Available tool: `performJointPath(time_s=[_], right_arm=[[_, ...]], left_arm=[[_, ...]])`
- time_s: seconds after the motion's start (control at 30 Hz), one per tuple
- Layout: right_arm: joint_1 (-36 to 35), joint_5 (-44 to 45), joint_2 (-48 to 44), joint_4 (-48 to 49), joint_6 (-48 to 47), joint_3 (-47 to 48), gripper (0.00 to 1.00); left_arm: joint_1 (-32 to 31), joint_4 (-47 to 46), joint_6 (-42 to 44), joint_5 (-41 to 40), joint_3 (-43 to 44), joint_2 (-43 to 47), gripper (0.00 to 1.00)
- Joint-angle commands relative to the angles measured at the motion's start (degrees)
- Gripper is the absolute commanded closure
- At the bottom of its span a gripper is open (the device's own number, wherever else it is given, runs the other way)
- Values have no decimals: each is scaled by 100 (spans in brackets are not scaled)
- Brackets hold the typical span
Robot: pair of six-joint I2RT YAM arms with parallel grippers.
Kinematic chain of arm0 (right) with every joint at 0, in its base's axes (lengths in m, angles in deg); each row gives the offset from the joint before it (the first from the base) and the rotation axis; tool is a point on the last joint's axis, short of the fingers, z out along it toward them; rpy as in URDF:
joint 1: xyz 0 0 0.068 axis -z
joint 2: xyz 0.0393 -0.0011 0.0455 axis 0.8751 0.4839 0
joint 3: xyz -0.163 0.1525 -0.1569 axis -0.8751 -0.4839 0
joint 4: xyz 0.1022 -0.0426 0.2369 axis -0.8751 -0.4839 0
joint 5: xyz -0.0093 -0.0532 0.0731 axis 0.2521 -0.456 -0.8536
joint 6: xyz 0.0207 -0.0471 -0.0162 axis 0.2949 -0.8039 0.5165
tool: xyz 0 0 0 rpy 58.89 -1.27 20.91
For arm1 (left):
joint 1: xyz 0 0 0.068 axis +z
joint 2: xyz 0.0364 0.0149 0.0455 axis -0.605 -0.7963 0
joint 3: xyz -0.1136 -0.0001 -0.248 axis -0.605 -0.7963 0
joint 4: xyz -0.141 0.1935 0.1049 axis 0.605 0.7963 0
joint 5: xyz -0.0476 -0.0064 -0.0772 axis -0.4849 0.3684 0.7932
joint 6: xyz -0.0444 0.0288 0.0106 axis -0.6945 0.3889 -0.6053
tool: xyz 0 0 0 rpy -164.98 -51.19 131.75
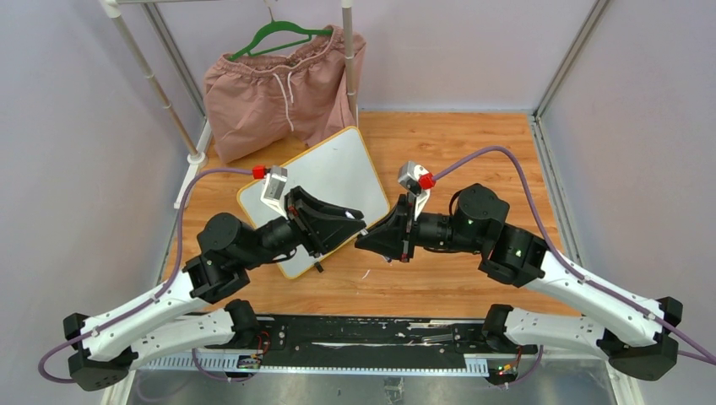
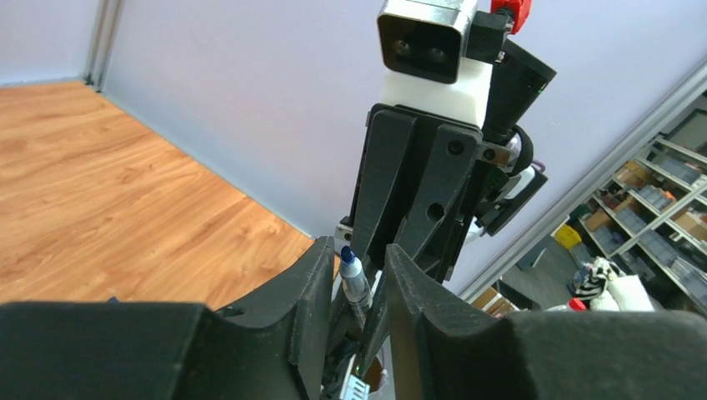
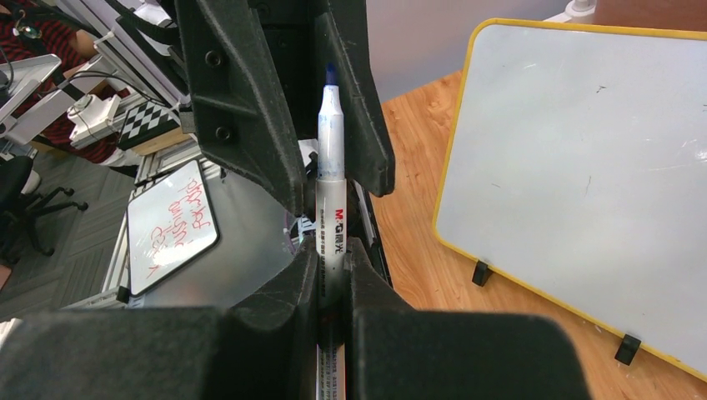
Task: Write a sentence on the whiteboard
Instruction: Adjust the whiteboard marker.
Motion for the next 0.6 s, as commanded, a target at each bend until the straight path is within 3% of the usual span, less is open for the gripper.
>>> performJointPath(time_s=[0.0,0.17,0.33,0.57], right_arm=[[-29,-144,-150,182,-54,67,100],[-30,-174,-197,127,-84,74,100],[-34,-223,-219,25,-138,140,100],[-29,-347,-199,1,-147,172,100]], left_arm=[[-31,-478,-201,271,-14,-70,70],[-27,-506,-256,298,-48,-65,79],[-30,-506,-297,298,-67,-3,69],[-25,-646,-389,408,-135,43,74]])
